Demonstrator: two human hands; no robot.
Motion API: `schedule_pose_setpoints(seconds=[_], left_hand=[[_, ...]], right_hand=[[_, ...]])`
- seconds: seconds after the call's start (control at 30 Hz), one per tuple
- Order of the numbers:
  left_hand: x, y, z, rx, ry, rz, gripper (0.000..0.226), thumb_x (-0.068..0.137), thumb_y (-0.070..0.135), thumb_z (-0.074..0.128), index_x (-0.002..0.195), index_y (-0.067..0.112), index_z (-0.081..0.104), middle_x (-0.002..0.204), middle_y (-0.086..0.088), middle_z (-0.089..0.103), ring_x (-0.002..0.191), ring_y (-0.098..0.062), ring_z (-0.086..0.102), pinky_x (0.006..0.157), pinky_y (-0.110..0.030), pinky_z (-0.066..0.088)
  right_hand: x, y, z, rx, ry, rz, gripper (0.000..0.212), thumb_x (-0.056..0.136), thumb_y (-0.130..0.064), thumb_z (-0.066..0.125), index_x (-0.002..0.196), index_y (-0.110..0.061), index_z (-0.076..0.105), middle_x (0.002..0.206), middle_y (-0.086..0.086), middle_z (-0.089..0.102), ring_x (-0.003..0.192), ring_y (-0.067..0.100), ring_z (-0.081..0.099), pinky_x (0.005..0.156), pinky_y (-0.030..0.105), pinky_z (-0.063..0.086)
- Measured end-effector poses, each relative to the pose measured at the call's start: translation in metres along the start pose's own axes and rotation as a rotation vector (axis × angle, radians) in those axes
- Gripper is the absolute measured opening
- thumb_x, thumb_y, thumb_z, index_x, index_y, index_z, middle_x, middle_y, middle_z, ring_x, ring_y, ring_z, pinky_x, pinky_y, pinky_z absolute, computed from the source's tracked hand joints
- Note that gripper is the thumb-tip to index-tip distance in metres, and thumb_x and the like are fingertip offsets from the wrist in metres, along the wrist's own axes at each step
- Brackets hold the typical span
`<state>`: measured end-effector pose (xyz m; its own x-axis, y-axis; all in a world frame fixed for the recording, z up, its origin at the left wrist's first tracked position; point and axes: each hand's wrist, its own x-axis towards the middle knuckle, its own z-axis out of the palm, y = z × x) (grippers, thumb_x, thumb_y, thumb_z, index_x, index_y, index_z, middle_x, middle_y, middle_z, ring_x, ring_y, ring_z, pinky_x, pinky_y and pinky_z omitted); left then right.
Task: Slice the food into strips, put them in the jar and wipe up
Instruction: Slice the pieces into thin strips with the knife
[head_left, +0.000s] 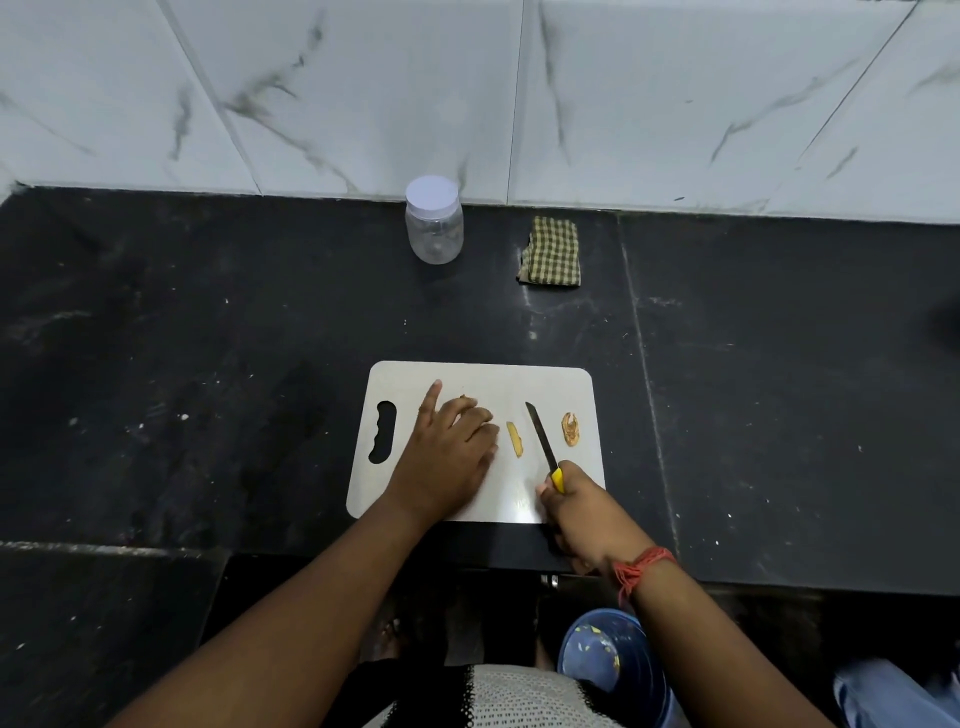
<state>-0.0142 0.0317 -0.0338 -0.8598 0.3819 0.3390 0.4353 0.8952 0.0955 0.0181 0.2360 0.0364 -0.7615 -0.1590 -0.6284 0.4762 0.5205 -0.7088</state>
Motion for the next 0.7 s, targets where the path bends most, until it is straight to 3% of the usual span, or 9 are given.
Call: schedule_pose_setpoints(seconds=[0.2,0.33,0.5,0.6,0.7], left_hand=[[0.011,0.026,0.002,-0.025,-0.141,-0.086,0.042,0.091,0.049,0.053,0.115,0.017,0.066,0.12,0.001,0.063,0.123,-0.025,0.051,0.12,-0.059,0.019],[0.012,0.025,0.005,-0.057,-0.136,-0.126,0.032,0.09,0.043,0.06,0.111,0.021,0.068,0.119,0.005,0.065,0.122,-0.023,0.051,0.122,-0.058,0.014],[0.012,0.02,0.003,-0.052,-0.102,-0.093,0.026,0.091,0.039,0.056,0.106,0.023,0.07,0.117,0.008,0.067,0.12,-0.022,0.054,0.121,-0.059,0.013],[0.01,0.02,0.007,-0.064,-0.093,-0.097,0.028,0.092,0.04,0.052,0.105,0.023,0.07,0.118,0.008,0.068,0.12,-0.022,0.054,0.12,-0.06,0.015],[0.008,0.018,0.01,-0.071,-0.082,-0.085,0.022,0.092,0.036,0.062,0.105,0.022,0.072,0.119,0.007,0.069,0.119,-0.023,0.055,0.119,-0.063,0.018]], right_hand=[[0.01,-0.001,0.001,0.004,0.03,0.006,0.022,0.098,-0.034,0.045,0.08,-0.024,0.038,0.069,0.005,0.047,0.054,0.018,0.042,0.045,0.025,0.033],[0.01,-0.003,0.001,-0.127,0.046,-0.039,0.019,0.101,-0.033,0.042,0.085,-0.024,0.036,0.07,0.003,0.049,0.056,0.019,0.045,0.051,0.026,0.034],[0.006,-0.004,0.008,-0.395,0.124,-0.156,0.011,0.102,-0.016,0.036,0.092,-0.01,0.036,0.076,0.009,0.052,0.069,0.027,0.049,0.062,0.035,0.037],[0.005,-0.003,0.012,-0.483,0.133,-0.18,0.007,0.1,-0.009,0.034,0.093,-0.01,0.035,0.069,0.0,0.045,0.061,0.019,0.044,0.058,0.033,0.031],[0.005,-0.004,0.014,-0.529,0.136,-0.186,0.006,0.101,-0.011,0.031,0.095,-0.011,0.034,0.068,-0.002,0.042,0.057,0.012,0.04,0.056,0.033,0.029]])
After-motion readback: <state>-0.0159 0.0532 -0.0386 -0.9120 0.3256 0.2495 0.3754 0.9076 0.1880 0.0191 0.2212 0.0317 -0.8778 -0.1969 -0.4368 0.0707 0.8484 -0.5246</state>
